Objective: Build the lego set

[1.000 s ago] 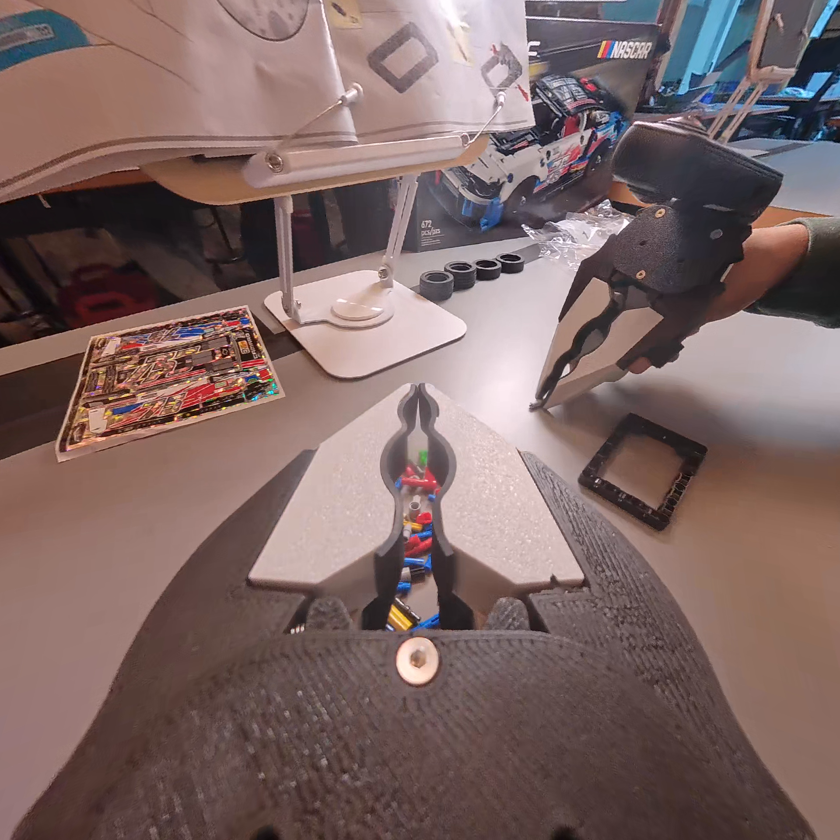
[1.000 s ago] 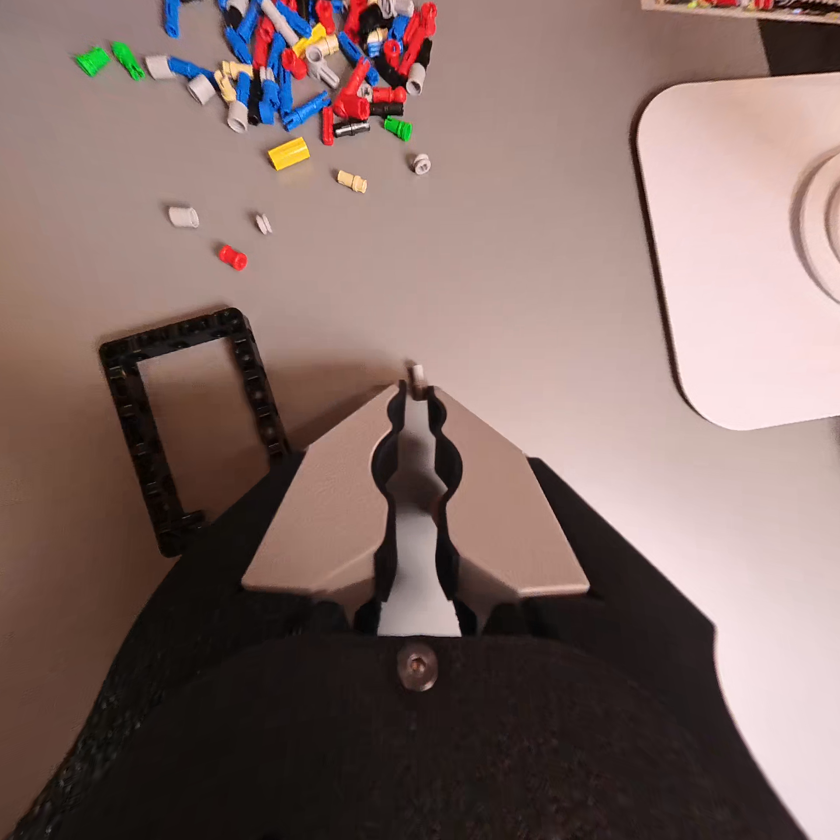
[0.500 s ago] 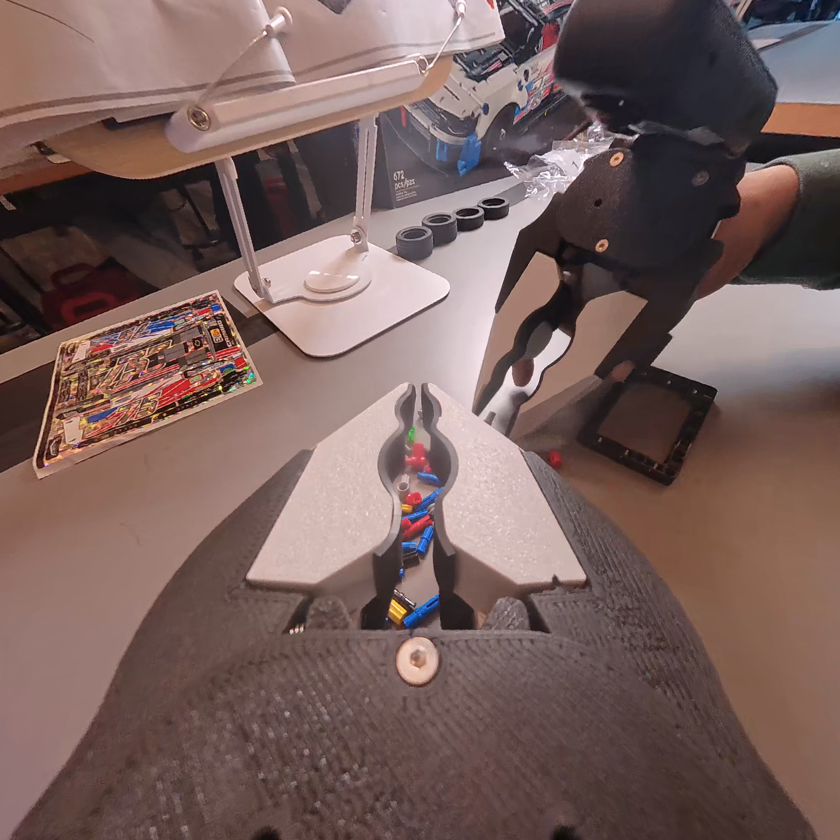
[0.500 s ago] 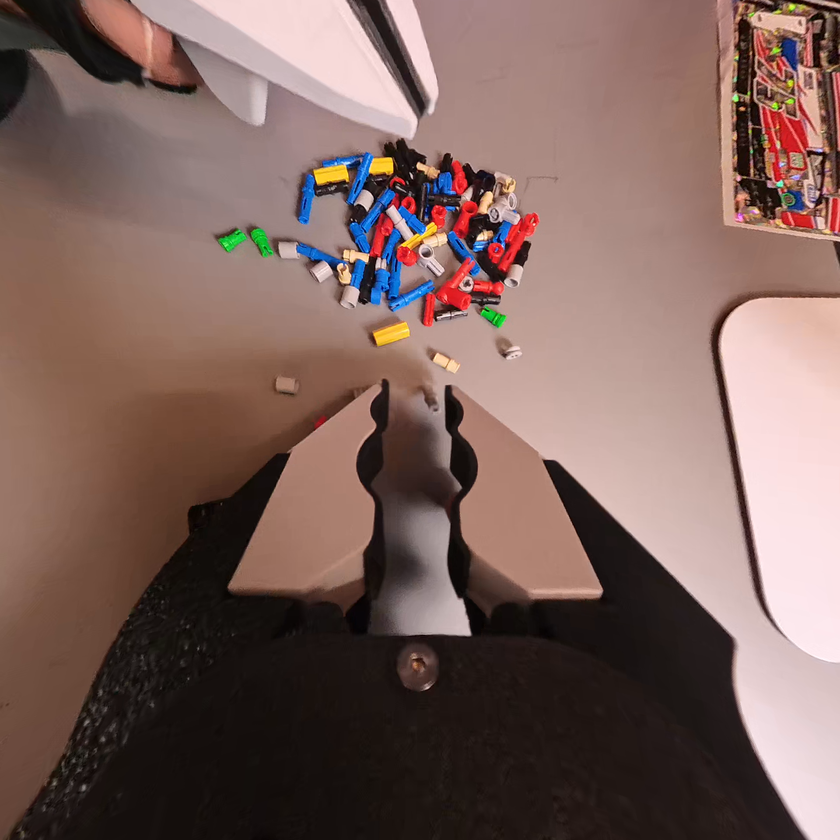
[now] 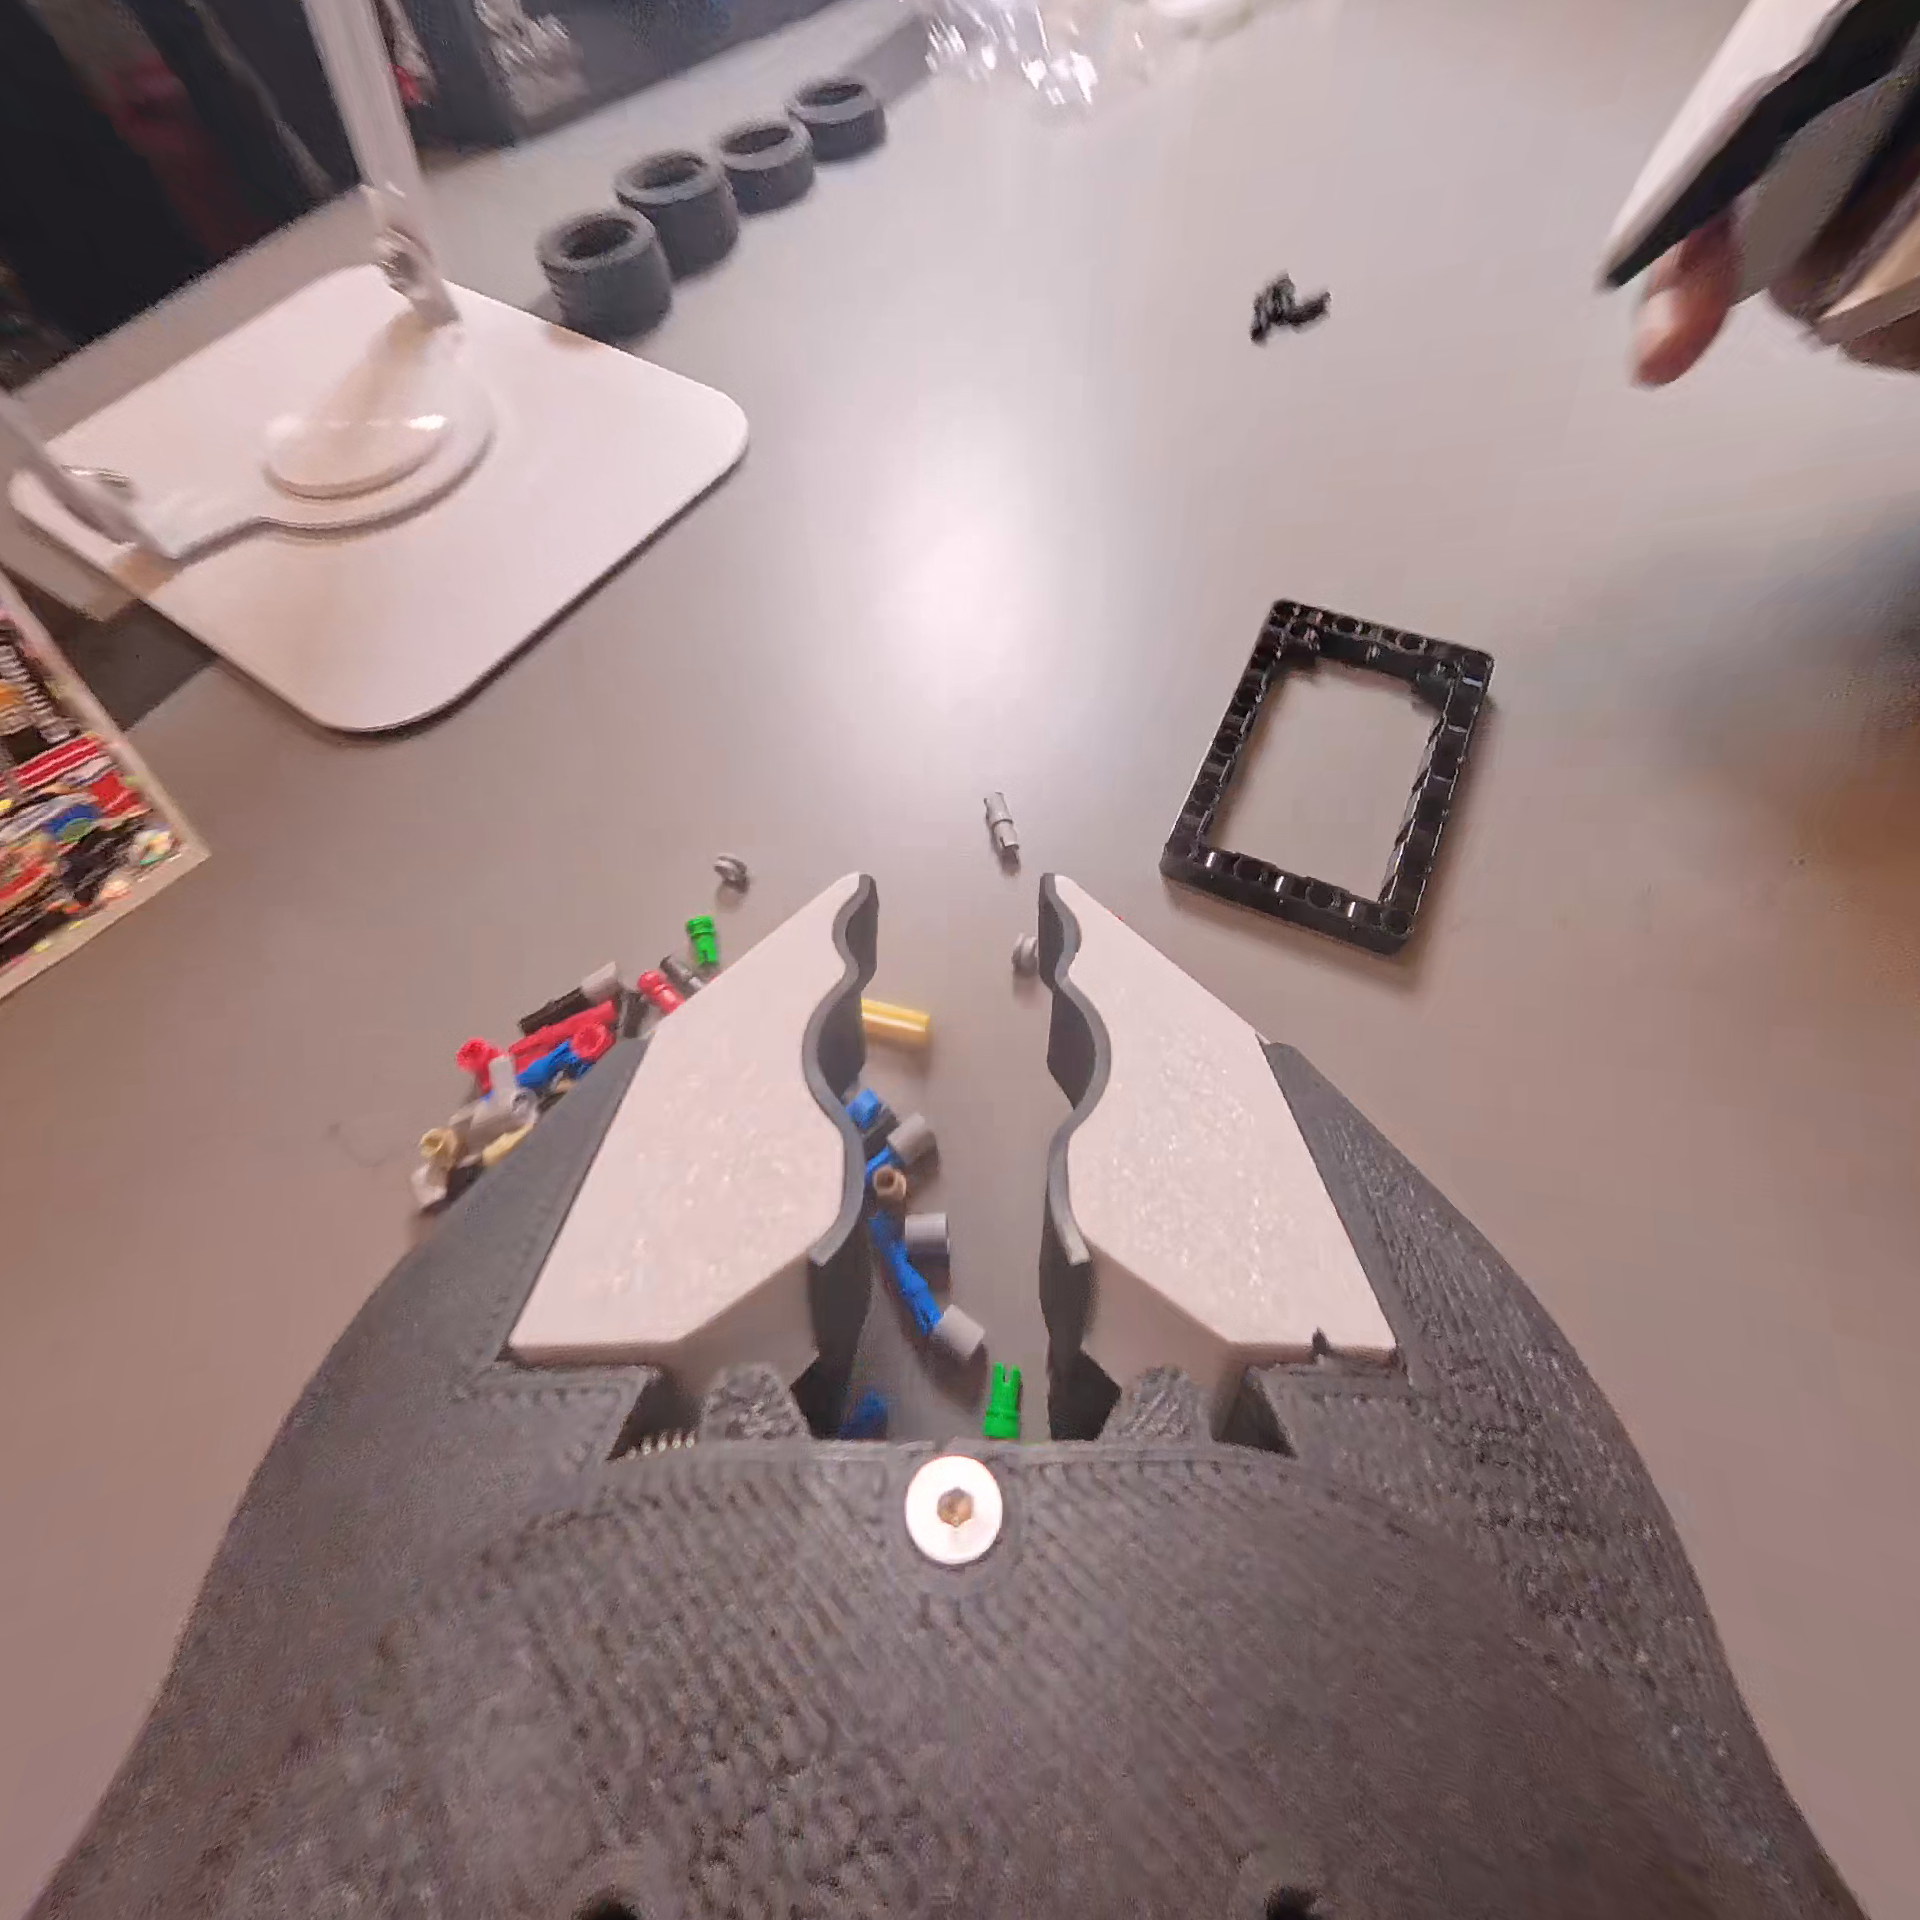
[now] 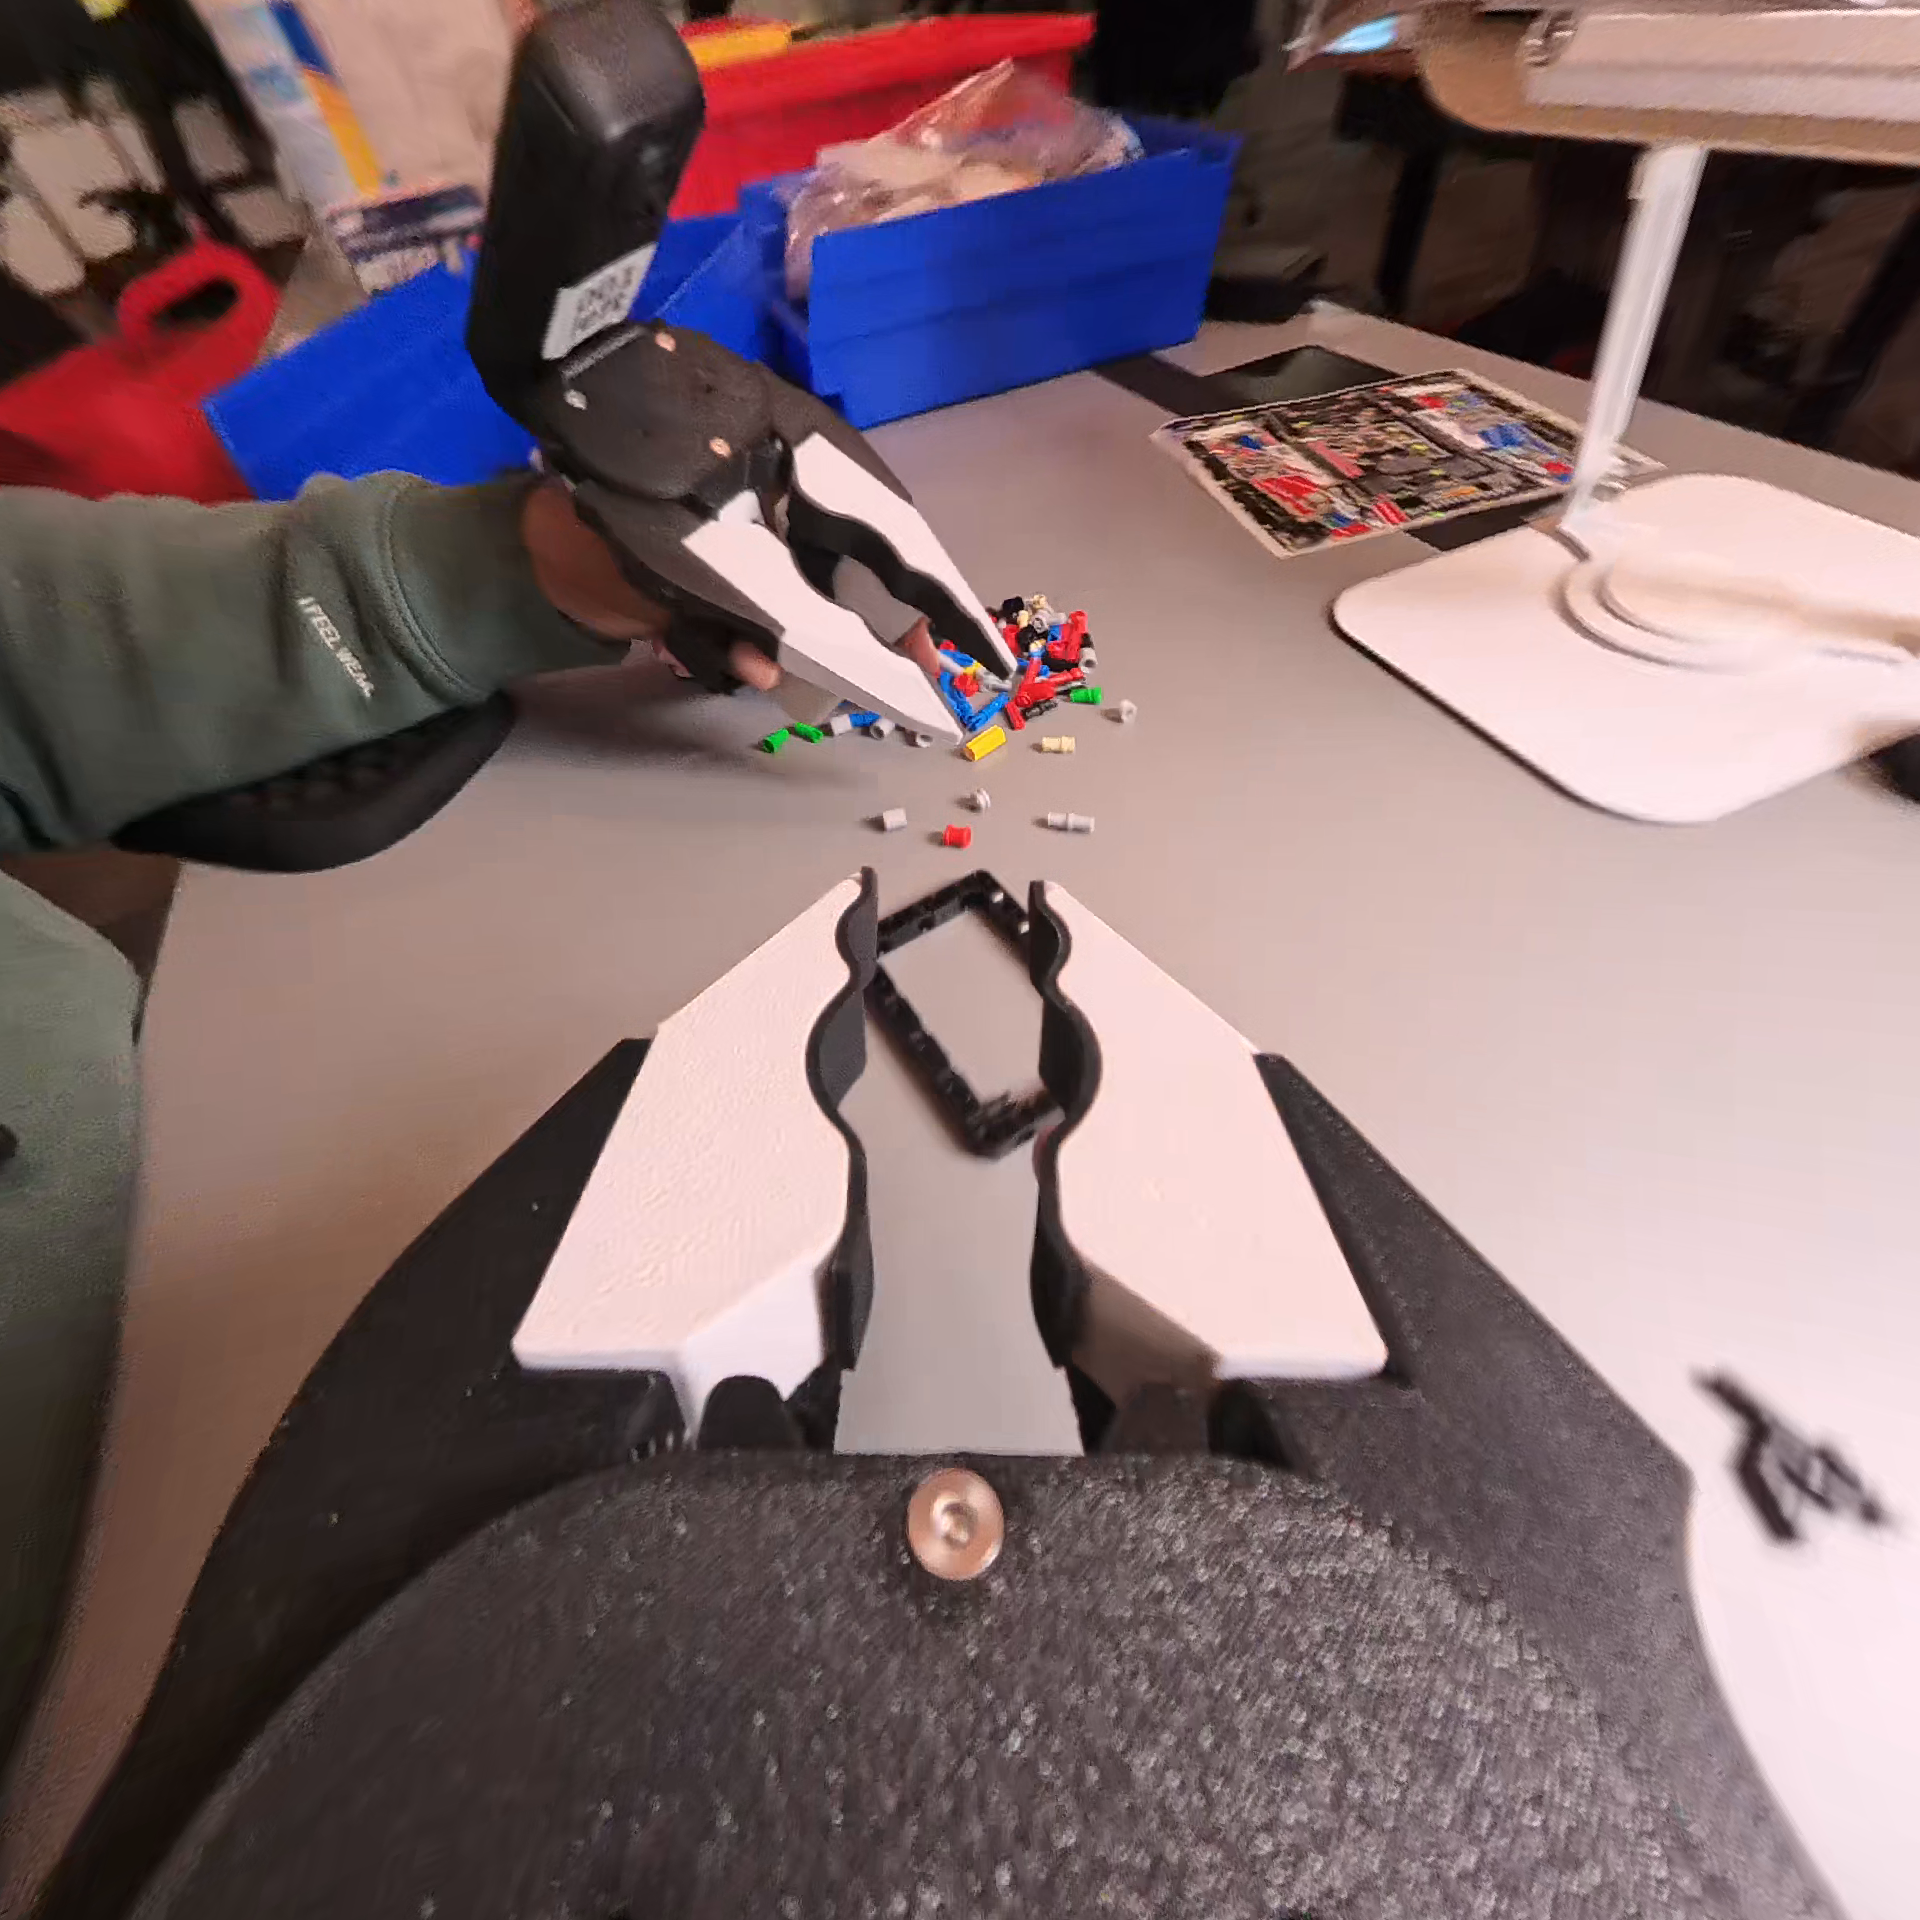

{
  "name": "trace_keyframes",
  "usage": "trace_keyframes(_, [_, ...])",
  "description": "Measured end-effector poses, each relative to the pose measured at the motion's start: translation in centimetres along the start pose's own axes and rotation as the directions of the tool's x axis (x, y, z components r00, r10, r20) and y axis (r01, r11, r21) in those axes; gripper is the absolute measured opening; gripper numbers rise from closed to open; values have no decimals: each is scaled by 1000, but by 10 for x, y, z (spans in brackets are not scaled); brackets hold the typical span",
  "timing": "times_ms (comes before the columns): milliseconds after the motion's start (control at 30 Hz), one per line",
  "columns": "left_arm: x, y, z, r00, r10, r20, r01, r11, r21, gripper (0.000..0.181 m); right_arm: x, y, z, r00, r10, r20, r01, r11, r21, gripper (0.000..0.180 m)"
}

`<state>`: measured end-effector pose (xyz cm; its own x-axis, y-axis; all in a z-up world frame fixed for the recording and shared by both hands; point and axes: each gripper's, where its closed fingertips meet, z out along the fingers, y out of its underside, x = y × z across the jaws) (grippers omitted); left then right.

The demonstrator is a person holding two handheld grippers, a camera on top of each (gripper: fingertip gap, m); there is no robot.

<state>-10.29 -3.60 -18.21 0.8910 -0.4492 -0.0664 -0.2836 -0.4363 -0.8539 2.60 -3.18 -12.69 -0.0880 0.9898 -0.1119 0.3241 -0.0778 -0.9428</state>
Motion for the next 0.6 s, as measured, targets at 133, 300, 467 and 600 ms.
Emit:
trace_keyframes(133, [11,5,24,995,8,-96,-21,990,-142,26,-13,22,-28,993,75,-90,-73,997,35,29])
trace_keyframes(300, [13,7,49,995,14,-102,-39,968,-250,16,-13,14,-47,987,67,-144,-48,990,131,26])
trace_keyframes(467, [12,9,52,993,69,-91,-93,949,-301,7,-9,15,-48,988,87,-131,-67,987,146,26])
trace_keyframes(600, [-1,16,41,991,127,-38,-132,924,-360,4,-7,12,-53,986,120,-117,-97,978,184,25])
